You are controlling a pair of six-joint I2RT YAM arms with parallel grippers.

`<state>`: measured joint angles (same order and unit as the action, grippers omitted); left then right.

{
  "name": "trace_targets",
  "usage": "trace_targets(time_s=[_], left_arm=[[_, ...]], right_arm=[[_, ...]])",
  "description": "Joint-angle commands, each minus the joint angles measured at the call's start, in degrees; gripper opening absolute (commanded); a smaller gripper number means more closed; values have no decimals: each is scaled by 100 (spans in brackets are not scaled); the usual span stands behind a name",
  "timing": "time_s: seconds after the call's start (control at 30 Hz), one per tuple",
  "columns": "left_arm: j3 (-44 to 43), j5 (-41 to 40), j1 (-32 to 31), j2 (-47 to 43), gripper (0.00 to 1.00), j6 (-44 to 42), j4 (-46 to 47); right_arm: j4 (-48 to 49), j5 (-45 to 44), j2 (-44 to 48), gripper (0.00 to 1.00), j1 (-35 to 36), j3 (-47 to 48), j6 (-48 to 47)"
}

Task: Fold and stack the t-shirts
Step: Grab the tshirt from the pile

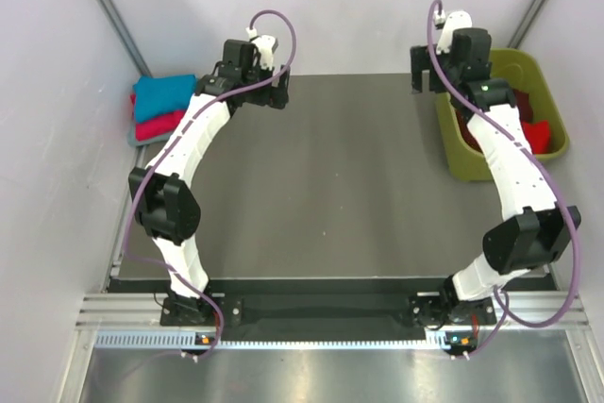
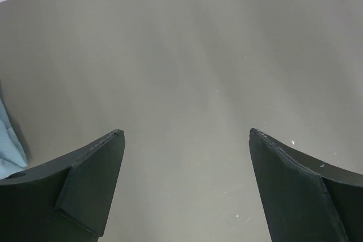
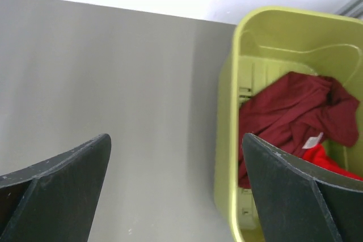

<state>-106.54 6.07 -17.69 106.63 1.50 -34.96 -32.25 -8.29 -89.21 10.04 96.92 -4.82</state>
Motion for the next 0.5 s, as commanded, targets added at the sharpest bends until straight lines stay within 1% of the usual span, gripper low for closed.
trace_targets(time_s=[0.0, 0.07, 0.1, 0.13, 0.2, 0.23, 0.27, 0.3, 0.37, 0.47], left_arm=[[80, -1, -24, -318, 95, -282, 25], [221, 114, -24, -301, 94, -160, 94], [317, 114, -24, -283, 94, -159, 129], [327, 123, -24, -274, 94, -167, 121], [336, 167, -24, -265, 94, -10, 112], [397, 176, -24, -274, 94, -27, 130], [484, 167, -24, -292, 94, -53, 208], [511, 158, -15, -301, 94, -79, 252], [555, 36, -15, -292, 94, -97, 332], [503, -61, -6, -231, 94, -97, 358]], right_arm=[[-97, 134, -237, 100, -502, 529, 121], [-281, 292, -456, 100, -879, 651, 226], [-325, 380, -518, 100, -960, 670, 305], [-343, 433, -579, 99, -1213, 661, 332], [-273, 320, -729, 98, -1557, 521, 455], [-238, 424, -782, 98, -1784, 416, 447], [-194, 390, -913, 98, -1952, 371, 630], [-159, 390, -975, 98, -1954, 371, 649], [-167, 512, -1203, 98, -2173, 423, 632], [-299, 645, -1563, 97, -2322, 669, 526]])
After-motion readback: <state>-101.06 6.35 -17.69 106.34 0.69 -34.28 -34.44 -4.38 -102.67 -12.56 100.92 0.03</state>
